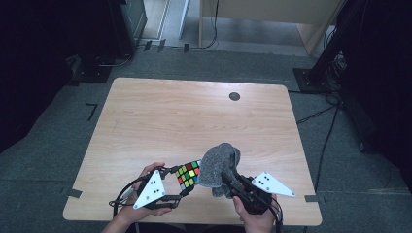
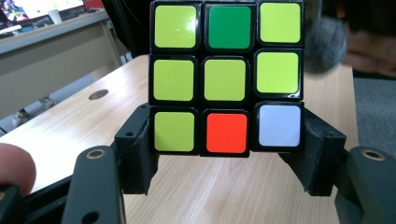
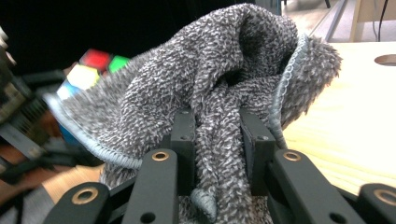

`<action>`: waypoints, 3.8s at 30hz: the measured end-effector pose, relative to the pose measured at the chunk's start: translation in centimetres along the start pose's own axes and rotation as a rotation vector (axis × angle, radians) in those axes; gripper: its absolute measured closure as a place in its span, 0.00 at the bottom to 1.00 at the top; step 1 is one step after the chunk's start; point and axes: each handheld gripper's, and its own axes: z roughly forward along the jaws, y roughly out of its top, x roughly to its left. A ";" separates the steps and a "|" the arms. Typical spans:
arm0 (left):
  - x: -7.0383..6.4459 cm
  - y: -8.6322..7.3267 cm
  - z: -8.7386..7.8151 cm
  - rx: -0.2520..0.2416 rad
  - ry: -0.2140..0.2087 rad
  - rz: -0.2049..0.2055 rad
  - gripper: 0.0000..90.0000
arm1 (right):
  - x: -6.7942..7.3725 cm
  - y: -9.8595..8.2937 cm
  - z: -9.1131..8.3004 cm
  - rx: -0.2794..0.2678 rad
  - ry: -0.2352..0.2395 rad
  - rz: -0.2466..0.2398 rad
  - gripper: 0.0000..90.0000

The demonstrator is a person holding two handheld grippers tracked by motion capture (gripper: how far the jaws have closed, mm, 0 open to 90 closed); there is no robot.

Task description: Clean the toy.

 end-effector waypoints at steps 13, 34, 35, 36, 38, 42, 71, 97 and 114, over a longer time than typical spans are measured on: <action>0.0 0.3 -0.2 -0.028 -0.007 -0.017 0.38 | 0.9 -0.8 1.1 0.059 0.000 -0.078 0.79; 0.9 0.5 -1.0 -0.091 -0.065 -0.106 0.38 | -0.5 -1.4 2.3 0.082 0.222 0.058 0.80; 0.9 0.5 -0.9 -0.091 -0.067 -0.108 0.38 | -0.6 -1.2 1.8 0.049 0.215 0.067 0.80; 0.9 0.5 -0.9 -0.092 -0.069 -0.112 0.38 | -0.6 -1.0 1.6 0.034 0.213 0.071 0.80; 0.8 0.5 -0.9 -0.094 -0.073 -0.110 0.38 | -0.5 -1.1 1.7 0.043 0.217 0.065 0.80; 0.8 0.6 -0.9 -0.098 -0.072 -0.116 0.38 | -0.2 -1.9 2.7 0.097 0.238 0.066 0.80; 1.9 0.2 -1.1 -0.087 -0.014 -0.171 0.38 | -0.1 -1.8 2.4 0.127 0.091 -0.033 0.78; 6.3 -6.3 1.8 0.351 0.311 -0.306 0.38 | -3.7 -3.1 2.2 0.223 -0.327 -0.143 0.77; 7.2 -7.4 2.4 0.365 0.322 -0.384 0.37 | -4.4 -4.7 3.8 0.321 -0.358 -0.190 0.76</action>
